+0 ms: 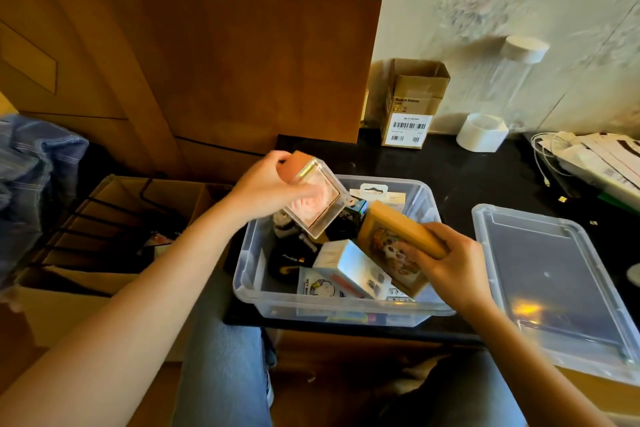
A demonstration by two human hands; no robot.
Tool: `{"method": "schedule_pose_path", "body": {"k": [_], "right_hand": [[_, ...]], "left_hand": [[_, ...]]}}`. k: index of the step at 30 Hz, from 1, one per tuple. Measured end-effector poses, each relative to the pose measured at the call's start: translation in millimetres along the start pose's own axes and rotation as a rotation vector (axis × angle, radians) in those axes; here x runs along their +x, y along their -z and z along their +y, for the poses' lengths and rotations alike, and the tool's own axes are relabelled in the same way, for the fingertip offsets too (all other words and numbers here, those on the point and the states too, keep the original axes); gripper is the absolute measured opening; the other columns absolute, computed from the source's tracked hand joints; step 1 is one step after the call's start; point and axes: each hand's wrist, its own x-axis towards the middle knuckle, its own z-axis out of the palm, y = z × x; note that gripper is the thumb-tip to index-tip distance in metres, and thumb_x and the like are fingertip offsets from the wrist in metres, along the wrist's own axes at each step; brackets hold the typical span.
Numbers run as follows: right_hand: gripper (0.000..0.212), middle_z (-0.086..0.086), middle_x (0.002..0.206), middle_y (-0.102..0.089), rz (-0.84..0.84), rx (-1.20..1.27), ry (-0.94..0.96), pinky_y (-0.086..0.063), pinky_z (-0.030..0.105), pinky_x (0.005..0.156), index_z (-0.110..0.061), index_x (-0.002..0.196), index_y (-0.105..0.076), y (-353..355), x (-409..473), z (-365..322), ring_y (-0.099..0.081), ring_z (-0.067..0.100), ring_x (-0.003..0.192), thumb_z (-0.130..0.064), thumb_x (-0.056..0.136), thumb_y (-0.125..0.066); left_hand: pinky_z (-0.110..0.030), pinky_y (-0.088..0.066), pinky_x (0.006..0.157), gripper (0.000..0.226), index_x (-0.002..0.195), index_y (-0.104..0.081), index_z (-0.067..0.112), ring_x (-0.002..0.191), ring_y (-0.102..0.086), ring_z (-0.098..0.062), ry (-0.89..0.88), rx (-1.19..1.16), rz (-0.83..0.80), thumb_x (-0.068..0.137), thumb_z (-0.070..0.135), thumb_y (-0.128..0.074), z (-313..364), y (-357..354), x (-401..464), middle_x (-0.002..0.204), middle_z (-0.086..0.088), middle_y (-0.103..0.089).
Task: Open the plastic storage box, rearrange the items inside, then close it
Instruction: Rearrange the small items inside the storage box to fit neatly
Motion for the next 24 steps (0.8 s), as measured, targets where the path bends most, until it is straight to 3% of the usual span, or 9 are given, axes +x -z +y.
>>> {"method": "schedule_pose_path", "body": {"k": [5, 8, 12, 16, 19, 24], "right_hand": [[0.037, -0.013, 0.09, -0.062, -0.024, -0.062, 0.029, -0.05, 0.017, 0.068, -0.034, 0.1, -0.057, -1, -1, 1, -0.062, 0.004, 0.077, -0.052, 0.069, -0.059], [0.036, -0.012, 0.091, -0.063, -0.018, -0.048, 0.033, -0.052, 0.02, 0.069, -0.034, 0.1, -0.057, -2, -1, 3, -0.064, 0.006, 0.079, -0.052, 0.069, -0.059], [0.036, -0.013, 0.092, -0.061, -0.009, -0.065, 0.026, -0.05, 0.019, 0.071, -0.035, 0.102, -0.055, -2, -2, 6, -0.062, 0.004, 0.079, -0.05, 0.069, -0.061], [0.035, -0.015, 0.093, -0.059, -0.01, -0.074, 0.025, -0.046, 0.014, 0.07, -0.036, 0.103, -0.053, -3, 0, 4, -0.059, 0.001, 0.077, -0.042, 0.071, -0.067], [0.036, -0.016, 0.094, -0.059, -0.037, -0.082, 0.051, -0.044, 0.009, 0.069, -0.036, 0.104, -0.054, -1, 3, 0, -0.058, 0.0, 0.078, -0.032, 0.073, -0.073], [0.037, -0.008, 0.1, -0.065, -0.021, -0.012, 0.071, -0.054, 0.023, 0.074, -0.024, 0.11, -0.062, -6, 6, -14, -0.064, 0.009, 0.087, -0.03, 0.075, -0.073]], "left_hand": [[-0.014, -0.043, 0.062, 0.081, 0.137, -0.037, 0.032, 0.088, -0.058, 0.001, 0.032, -0.167, -0.006, 0.069, 0.046, -0.078, -6, 6, -7, 0.103, 0.014, -0.055], [-0.018, -0.049, 0.07, 0.081, 0.137, -0.033, 0.043, 0.097, -0.058, -0.002, -0.034, -0.184, -0.093, 0.071, 0.039, -0.079, -15, 11, -21, 0.112, 0.01, -0.053], [-0.016, -0.053, 0.075, 0.081, 0.136, -0.032, 0.049, 0.105, -0.055, 0.005, -0.177, -0.149, -0.283, 0.07, 0.033, -0.077, -21, 13, -42, 0.121, 0.007, -0.05], [-0.017, -0.052, 0.082, 0.073, 0.132, -0.038, 0.048, 0.112, -0.049, 0.008, -0.222, -0.116, -0.389, 0.073, 0.03, -0.077, -24, 12, -54, 0.127, 0.018, -0.046], [-0.02, -0.048, 0.091, 0.076, 0.13, -0.034, 0.054, 0.119, -0.041, 0.008, -0.252, 0.052, -0.38, 0.074, 0.03, -0.08, -28, 16, -57, 0.13, 0.028, -0.038], [-0.019, -0.037, 0.09, 0.089, 0.13, -0.02, 0.064, 0.119, -0.031, 0.004, -0.297, 0.348, -0.39, 0.066, 0.044, -0.079, -39, 11, -64, 0.126, 0.04, -0.023]]}}
